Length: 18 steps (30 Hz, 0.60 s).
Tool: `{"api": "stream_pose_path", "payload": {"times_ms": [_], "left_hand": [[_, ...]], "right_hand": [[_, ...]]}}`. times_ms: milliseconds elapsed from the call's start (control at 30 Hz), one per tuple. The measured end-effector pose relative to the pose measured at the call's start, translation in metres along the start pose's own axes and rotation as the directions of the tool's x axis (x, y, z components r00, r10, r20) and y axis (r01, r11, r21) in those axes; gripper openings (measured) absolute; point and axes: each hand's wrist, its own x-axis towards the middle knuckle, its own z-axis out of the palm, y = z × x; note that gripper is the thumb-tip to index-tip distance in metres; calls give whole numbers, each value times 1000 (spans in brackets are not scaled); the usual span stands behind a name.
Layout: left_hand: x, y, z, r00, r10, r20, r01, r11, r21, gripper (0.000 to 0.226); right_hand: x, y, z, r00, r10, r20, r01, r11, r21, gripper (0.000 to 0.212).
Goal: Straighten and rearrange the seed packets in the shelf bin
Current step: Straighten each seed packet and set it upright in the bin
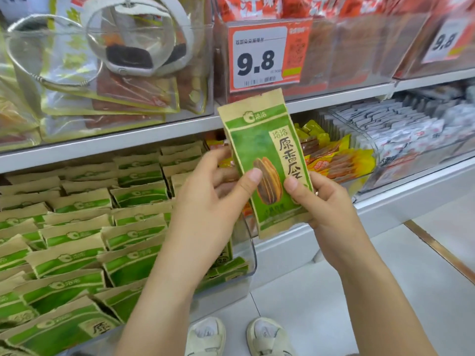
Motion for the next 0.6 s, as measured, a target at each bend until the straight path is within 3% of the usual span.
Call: {"api": "stream_pose_path", "payload": {"times_ms": [200, 433, 600], "left_hand": [[3, -9, 7, 996, -50, 73, 52, 999, -17, 22], [5, -12, 13, 998, -57, 42, 57, 998, -15, 24], [4, -6, 12, 996, -89, 4, 89, 994, -64, 26]], "right_hand": [[-5, -8, -3, 996, 92, -6, -92, 994, 53, 22], [-2, -9, -2, 997, 70, -29, -69, 997, 15, 23], [-3, -9, -3, 998, 42, 40, -46, 994, 97, 36]]}}
